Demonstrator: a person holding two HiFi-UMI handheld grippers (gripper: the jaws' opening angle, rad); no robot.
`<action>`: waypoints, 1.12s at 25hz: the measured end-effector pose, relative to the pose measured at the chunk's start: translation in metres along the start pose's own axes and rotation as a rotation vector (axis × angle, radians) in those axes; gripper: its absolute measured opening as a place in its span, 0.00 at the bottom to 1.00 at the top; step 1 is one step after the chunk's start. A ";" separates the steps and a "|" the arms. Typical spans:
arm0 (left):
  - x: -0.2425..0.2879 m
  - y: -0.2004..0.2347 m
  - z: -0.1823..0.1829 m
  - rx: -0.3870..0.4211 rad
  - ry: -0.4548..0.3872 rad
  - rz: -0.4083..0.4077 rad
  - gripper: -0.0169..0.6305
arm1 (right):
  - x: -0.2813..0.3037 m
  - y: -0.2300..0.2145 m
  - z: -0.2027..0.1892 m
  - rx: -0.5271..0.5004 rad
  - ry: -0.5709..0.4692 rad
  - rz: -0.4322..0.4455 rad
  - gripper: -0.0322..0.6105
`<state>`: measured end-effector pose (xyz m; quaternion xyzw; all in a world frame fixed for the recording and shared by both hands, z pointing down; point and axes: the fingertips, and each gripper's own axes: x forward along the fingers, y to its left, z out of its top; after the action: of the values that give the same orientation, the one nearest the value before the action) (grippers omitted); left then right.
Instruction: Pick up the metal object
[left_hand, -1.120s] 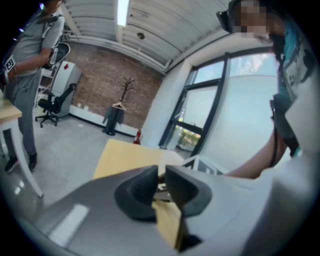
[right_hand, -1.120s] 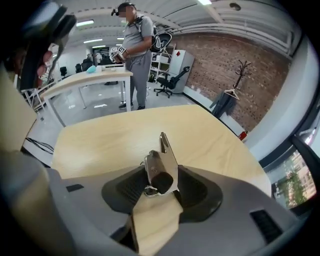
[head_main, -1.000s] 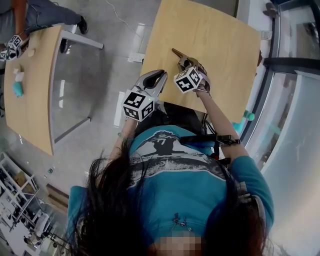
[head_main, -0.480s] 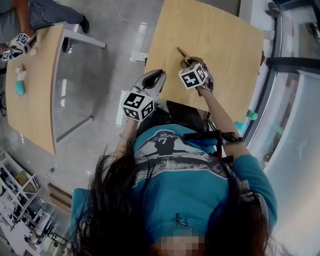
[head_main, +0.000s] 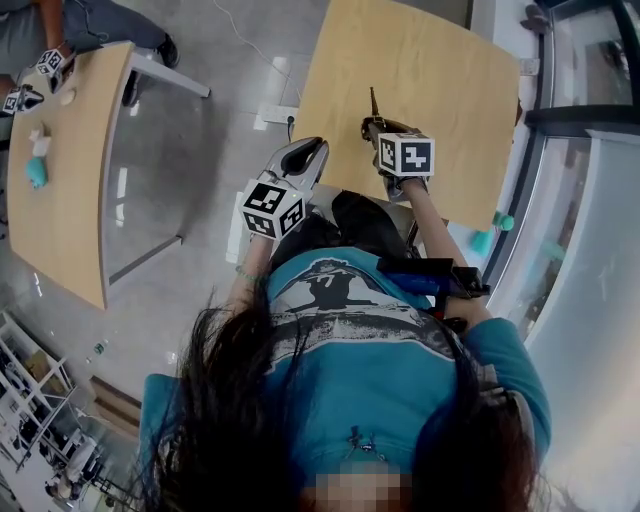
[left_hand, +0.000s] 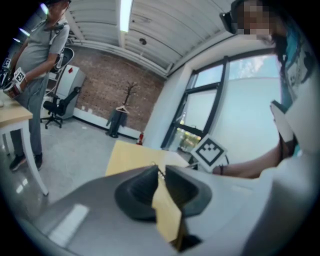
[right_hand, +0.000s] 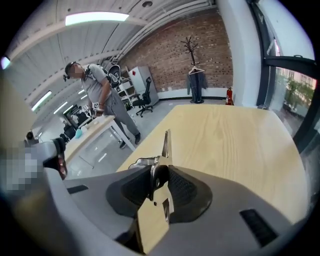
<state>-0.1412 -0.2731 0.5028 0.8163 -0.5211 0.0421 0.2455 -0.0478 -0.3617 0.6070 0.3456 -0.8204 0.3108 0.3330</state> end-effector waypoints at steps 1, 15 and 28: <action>-0.006 -0.002 -0.002 0.003 -0.002 -0.004 0.09 | -0.007 0.006 -0.002 0.020 -0.014 0.007 0.21; -0.110 -0.035 -0.035 0.039 -0.033 -0.057 0.09 | -0.097 0.098 -0.062 0.180 -0.172 0.081 0.21; -0.156 -0.101 -0.089 0.005 -0.015 -0.157 0.09 | -0.187 0.128 -0.159 0.275 -0.220 0.042 0.21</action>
<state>-0.1070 -0.0695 0.4941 0.8555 -0.4574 0.0177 0.2421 0.0064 -0.1036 0.5223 0.4028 -0.8086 0.3872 0.1843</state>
